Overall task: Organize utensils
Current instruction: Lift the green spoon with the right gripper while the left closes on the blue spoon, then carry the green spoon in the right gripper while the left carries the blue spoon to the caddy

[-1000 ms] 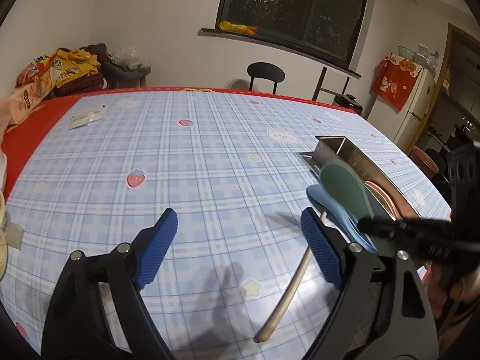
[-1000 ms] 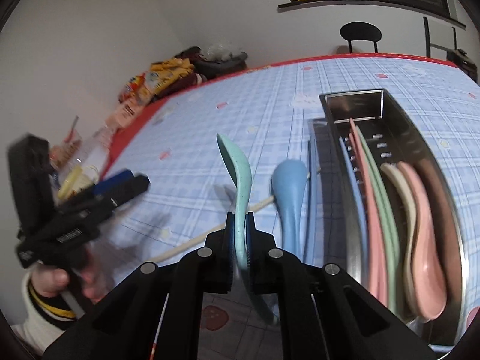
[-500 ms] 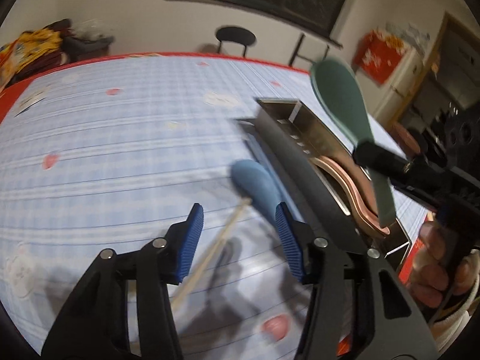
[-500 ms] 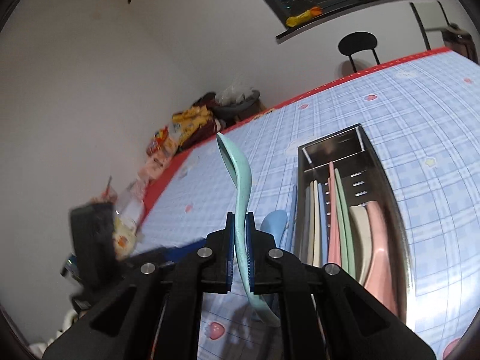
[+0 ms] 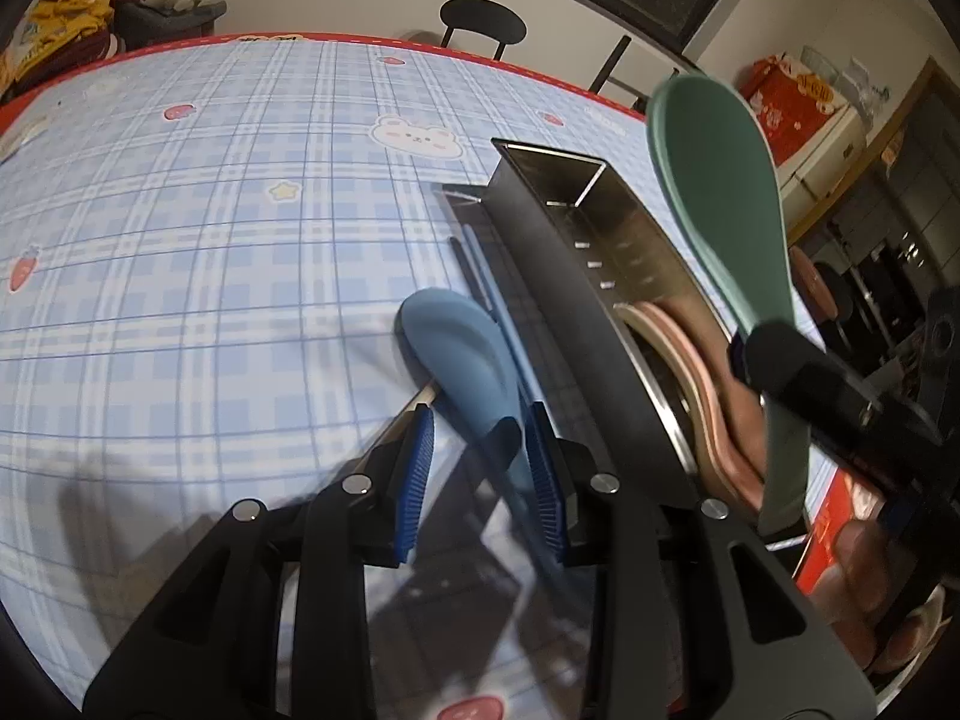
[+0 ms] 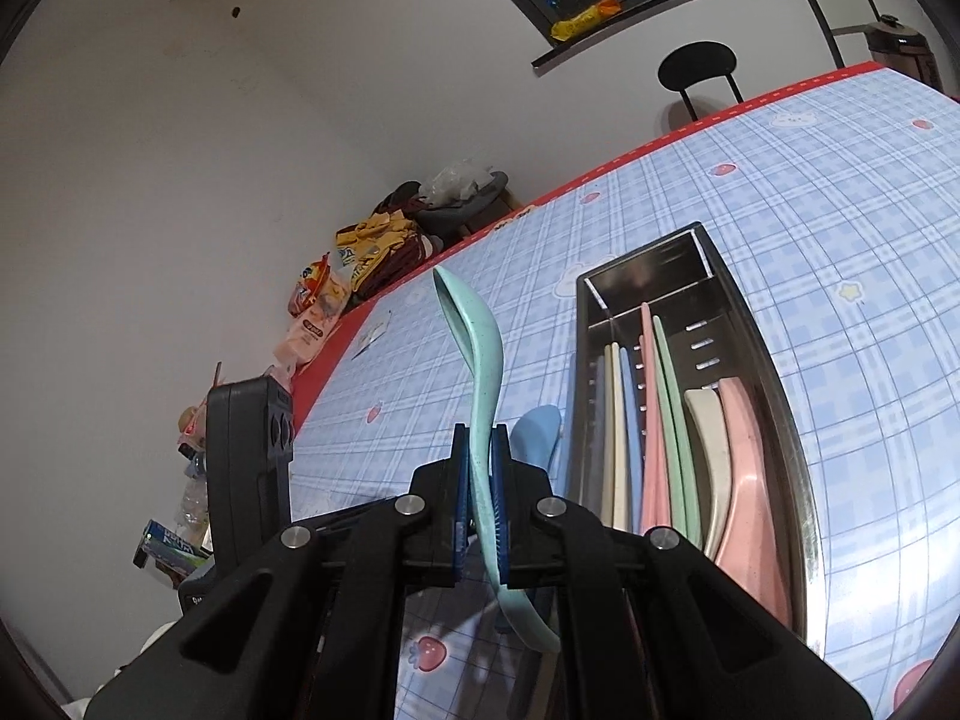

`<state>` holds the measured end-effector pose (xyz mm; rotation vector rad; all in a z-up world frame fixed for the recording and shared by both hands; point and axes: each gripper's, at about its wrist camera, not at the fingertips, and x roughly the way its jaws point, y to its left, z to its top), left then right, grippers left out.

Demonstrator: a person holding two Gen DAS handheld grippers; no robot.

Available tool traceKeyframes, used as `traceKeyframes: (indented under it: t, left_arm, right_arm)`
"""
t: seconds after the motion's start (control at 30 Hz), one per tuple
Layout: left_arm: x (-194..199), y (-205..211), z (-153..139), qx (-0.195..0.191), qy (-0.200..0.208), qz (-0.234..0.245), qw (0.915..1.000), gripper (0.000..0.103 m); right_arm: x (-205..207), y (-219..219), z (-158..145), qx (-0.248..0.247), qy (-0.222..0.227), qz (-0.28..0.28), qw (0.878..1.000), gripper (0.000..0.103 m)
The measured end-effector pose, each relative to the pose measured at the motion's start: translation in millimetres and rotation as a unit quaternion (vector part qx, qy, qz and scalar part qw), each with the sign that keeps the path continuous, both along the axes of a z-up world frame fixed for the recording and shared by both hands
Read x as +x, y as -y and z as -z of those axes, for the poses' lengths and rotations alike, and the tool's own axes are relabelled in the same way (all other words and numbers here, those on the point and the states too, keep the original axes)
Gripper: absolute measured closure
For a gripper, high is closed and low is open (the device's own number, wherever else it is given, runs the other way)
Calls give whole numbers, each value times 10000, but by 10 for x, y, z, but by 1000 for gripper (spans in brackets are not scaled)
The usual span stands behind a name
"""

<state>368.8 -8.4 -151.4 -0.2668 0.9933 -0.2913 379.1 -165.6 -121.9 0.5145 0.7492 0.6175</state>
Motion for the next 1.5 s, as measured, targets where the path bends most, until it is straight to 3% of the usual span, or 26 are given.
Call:
traceKeyframes:
  t: [0.17, 0.57, 0.7, 0.9, 1.0, 1.13, 1.27, 1.4, 1.5]
  left_arm:
    - [71, 20, 15, -221, 54, -39, 9997, 69]
    - [59, 237, -8, 477, 294, 159, 9983, 70]
    - [70, 179, 13, 296, 200, 197, 9992, 81]
    - [-85, 254, -27, 740, 317, 572, 9951, 87]
    - [-169, 317, -10, 1255, 326, 806, 9883, 87]
    - [-250, 336, 8, 1540, 523, 948, 9821, 88]
    - [-297, 293, 12, 1465, 642, 900, 9830, 90]
    - [-342, 130, -3, 1038, 666, 650, 9902, 92]
    - [-432, 9, -76, 756, 944, 424, 9918, 92]
  right_arm:
    - [33, 50, 20, 42, -56, 112, 9999, 95]
    - [47, 63, 37, 43, -81, 134, 9999, 95]
    - [52, 80, 47, 47, -102, 157, 9998, 95]
    - [41, 74, 40, 47, -77, 135, 9999, 95]
    - [36, 74, 37, 49, -64, 133, 9999, 95]
    - [35, 51, 41, 12, -69, 113, 9999, 95]
    - [40, 47, 49, -5, -87, 136, 9999, 95]
    - [50, 60, 53, 11, -92, 156, 9998, 95]
    - [24, 152, 9, 117, 13, 239, 9996, 95]
